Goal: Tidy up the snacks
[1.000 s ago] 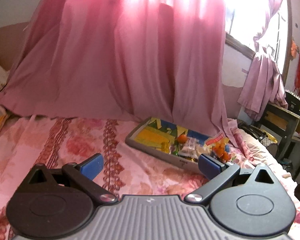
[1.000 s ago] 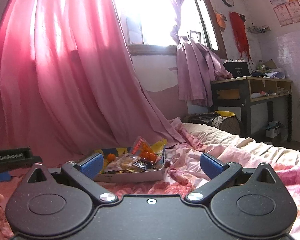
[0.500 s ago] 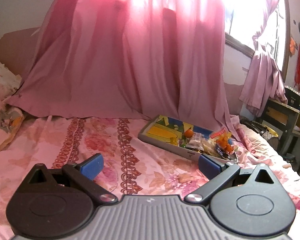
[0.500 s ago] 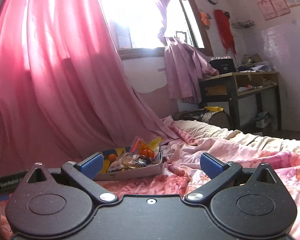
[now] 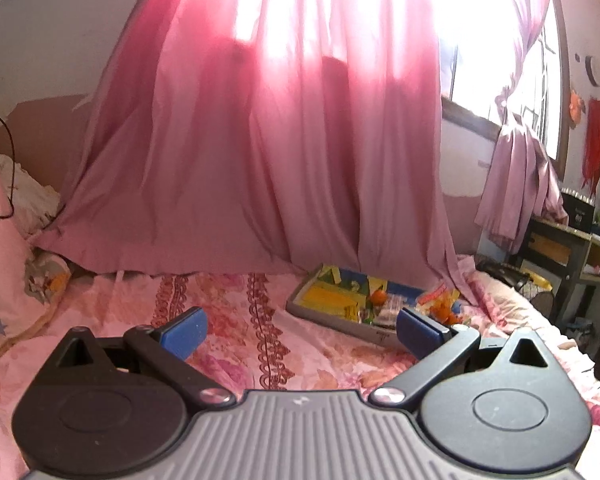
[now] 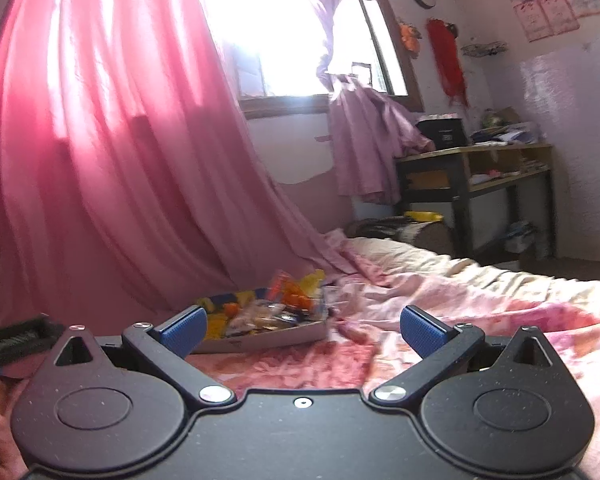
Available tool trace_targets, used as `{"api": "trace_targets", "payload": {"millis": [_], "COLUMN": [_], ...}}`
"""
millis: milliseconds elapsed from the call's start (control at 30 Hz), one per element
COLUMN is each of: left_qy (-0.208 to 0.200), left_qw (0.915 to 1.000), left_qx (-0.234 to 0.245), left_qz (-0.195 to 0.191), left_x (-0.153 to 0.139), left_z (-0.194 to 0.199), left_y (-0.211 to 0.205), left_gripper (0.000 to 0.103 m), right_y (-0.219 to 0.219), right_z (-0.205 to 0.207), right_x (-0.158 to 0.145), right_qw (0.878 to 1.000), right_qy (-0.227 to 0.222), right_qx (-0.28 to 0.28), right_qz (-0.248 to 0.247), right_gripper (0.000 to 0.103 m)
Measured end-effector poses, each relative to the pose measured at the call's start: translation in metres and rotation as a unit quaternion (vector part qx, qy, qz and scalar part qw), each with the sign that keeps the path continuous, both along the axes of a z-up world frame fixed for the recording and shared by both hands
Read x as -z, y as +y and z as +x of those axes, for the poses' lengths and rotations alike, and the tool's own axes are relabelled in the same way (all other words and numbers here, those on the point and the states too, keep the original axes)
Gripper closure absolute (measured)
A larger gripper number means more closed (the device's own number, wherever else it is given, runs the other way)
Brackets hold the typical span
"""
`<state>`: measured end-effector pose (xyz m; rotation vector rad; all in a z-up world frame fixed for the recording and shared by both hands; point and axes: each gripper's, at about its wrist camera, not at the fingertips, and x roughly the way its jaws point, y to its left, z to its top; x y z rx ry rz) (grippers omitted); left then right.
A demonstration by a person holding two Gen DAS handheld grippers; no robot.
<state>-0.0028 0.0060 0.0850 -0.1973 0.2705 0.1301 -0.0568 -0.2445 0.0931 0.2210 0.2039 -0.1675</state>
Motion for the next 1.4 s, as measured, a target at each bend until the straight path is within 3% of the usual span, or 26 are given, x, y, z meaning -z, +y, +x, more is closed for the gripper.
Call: {"api": "trace_targets", "payload": {"millis": [200,400,667,1033,1400], "left_qy": [-0.004,0.009,0.037,0.043,0.061], "left_qw": [0.9999,0.9999,0.9993,0.9987,0.997], "left_qx": [-0.009,-0.01,-0.01,0.021,0.043], "left_qz": [0.01,-0.008,-0.005,0.016,0.018], "left_x": [-0.008,-0.007,0.022,0.049,0.078], "left_z": [-0.016,-0.011,0.016,0.047,0.081], "left_y": [0.006,0.013,0.024,0.024,0.017], "left_gripper": [0.0,0.0,0.0,0.0,0.0], "right_y": [0.014,0.025,0.035,0.029,0.014], "right_z": [-0.001,-0.003,0.021,0.065,0.103], "right_x": [-0.018,-0.028,-0.006,0.016,0.064], "right_qw": [1.0,0.999,0.996,0.996,0.995], "right_qy": [0.021,0.025,0.05,0.06,0.077], "right_qx": [-0.001,-0.004,-0.014,-0.033,-0.052], "right_qz": [-0.018,-0.04,-0.072,-0.057,-0.044], "right_gripper": [0.001,0.001,0.001,0.001,0.001]}}
